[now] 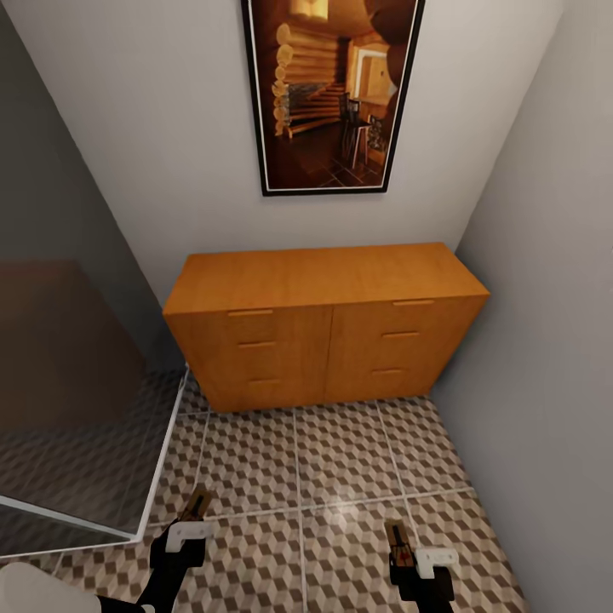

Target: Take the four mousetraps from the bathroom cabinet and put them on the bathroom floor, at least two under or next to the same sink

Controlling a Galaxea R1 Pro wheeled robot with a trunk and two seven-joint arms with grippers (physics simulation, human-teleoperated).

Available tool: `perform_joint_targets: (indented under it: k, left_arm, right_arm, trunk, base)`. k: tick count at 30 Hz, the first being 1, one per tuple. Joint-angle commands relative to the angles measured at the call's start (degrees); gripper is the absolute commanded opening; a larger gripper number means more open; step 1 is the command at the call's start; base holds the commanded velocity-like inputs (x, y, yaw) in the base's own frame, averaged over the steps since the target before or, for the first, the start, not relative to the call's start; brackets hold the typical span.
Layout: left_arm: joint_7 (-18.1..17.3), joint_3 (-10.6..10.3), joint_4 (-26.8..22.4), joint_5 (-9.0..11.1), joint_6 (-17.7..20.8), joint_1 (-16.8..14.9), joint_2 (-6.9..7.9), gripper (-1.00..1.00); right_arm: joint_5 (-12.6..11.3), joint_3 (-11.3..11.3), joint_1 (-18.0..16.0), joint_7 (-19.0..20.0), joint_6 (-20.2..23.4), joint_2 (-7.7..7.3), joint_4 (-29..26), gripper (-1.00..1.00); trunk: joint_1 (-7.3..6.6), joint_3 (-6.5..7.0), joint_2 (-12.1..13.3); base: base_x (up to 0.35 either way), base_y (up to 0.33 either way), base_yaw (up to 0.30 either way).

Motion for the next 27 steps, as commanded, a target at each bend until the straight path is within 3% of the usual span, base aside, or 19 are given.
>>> perform_joint_targets:
  k: [1, 27]
  left_arm:
    - [0.50, -0.30, -0.17, -0.15, -0.19, -0.12, 0.00, -1.00]
    - [0.50, -0.30, -0.17, 0.23, -0.15, -0.12, 0.00, -1.00]
  right_arm:
    - [-0.08, 0.48, -0.05, -0.66, -0.10, -0.04, 0.05, -1.00]
    - [-0.08, 0.57, -0.05, -0.66, -0.10, -0.04, 0.05, -1.00]
  trunk:
    - [0.04, 0.00, -0.10]
    - [0.04, 2.43, -0.10]
  base:
    - [0.000, 0.000, 0.000]
    - [0.000, 0.000, 0.000]
